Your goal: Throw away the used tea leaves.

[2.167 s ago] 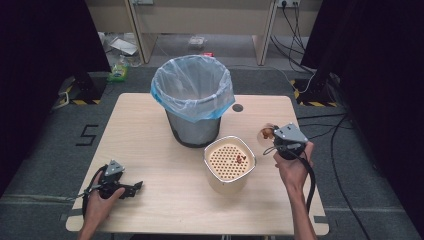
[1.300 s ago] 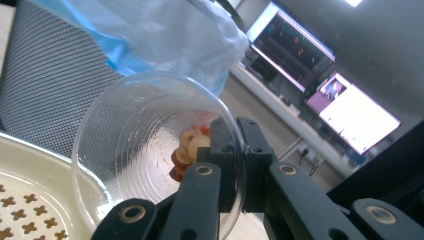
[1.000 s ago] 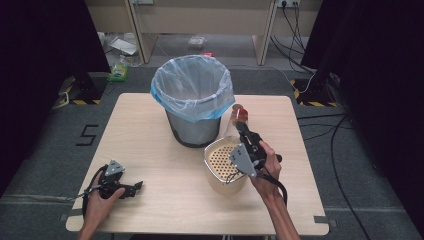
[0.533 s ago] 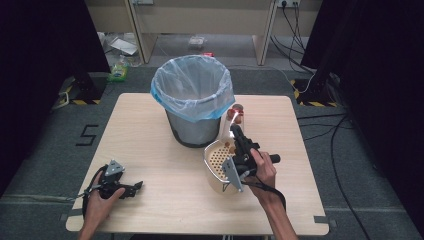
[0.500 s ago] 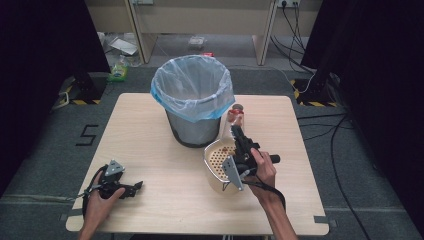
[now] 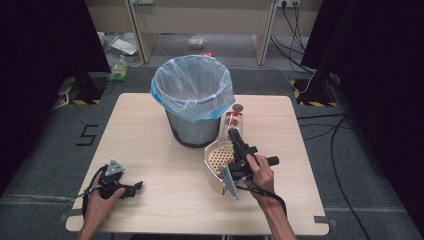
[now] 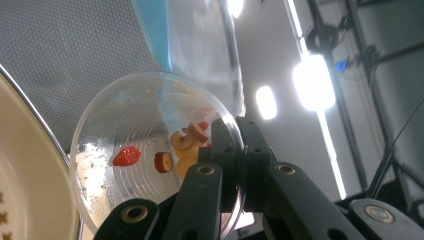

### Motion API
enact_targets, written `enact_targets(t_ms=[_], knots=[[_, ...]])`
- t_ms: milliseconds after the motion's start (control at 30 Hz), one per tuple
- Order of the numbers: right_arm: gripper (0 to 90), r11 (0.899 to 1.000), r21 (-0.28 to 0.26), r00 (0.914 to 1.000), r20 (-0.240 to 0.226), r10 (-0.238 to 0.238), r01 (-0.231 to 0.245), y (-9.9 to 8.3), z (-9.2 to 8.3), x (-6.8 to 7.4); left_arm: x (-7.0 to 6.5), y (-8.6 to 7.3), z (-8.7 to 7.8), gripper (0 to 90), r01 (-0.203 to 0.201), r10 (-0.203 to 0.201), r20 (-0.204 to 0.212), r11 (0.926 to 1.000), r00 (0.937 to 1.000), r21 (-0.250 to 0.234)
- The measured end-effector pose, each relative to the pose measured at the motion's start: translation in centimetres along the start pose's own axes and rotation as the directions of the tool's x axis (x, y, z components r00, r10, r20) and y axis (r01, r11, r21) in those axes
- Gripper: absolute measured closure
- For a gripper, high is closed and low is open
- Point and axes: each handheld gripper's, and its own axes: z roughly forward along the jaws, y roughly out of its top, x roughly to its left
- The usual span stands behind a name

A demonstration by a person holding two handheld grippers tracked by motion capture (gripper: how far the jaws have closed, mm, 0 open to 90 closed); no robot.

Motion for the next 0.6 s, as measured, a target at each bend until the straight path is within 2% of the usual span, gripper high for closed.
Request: enact_targets(t_ms=[67,100,167,233,400,433,500,600], knots=[[88.3,1.000,-0.005,0.9999,0.006,0.009,-0.009,0.08,-0.06,-0.04,-0.01,0.00,0.01,0.0,0.002,-0.002,0.000,1.0000,1.0000,-0.001],[88.3,1.000,-0.021,0.9998,0.020,-0.004,0.004,0.17,-0.07,-0.25,0.00,0.00,0.00,0.0,0.000,0.000,0.000,1.0000,1.0000,0.001],[88.3,1.000,0.008,0.9998,0.006,0.018,-0.018,-0.23,0.26,-0.12,-0.02,0.00,-0.02,0.0,-0.001,0.001,-0.002,1.0000,1.0000,0.001],[88.3,1.000,-0.001,0.9999,0.015,0.006,-0.006,-0.30,0.01,-0.15,-0.04,0.00,-0.02,0.1,-0.004,0.004,-0.002,1.0000,1.0000,0.000],[88.3,1.000,0.007,0.9993,0.029,0.026,-0.026,-0.35,-0.01,-0.73,-0.04,0.00,-0.02,0.1,-0.004,0.004,-0.002,1.0000,1.0000,0.000],[88.2,1.000,-0.015,0.9990,0.041,0.018,-0.018,-0.21,-0.16,-0.92,-0.02,0.00,-0.01,0.1,-0.002,0.002,0.000,1.0000,1.0000,0.000],[88.2,1.000,0.005,0.9995,0.031,0.008,-0.008,-0.19,0.03,-0.85,0.04,0.01,0.02,0.0,0.002,-0.002,0.005,1.0000,1.0000,0.003],[88.2,1.000,-0.007,0.9989,0.045,-0.012,0.012,-0.21,-0.06,-0.73,-0.07,-0.01,-0.02,0.0,-0.005,0.005,-0.004,1.0000,1.0000,-0.003]])
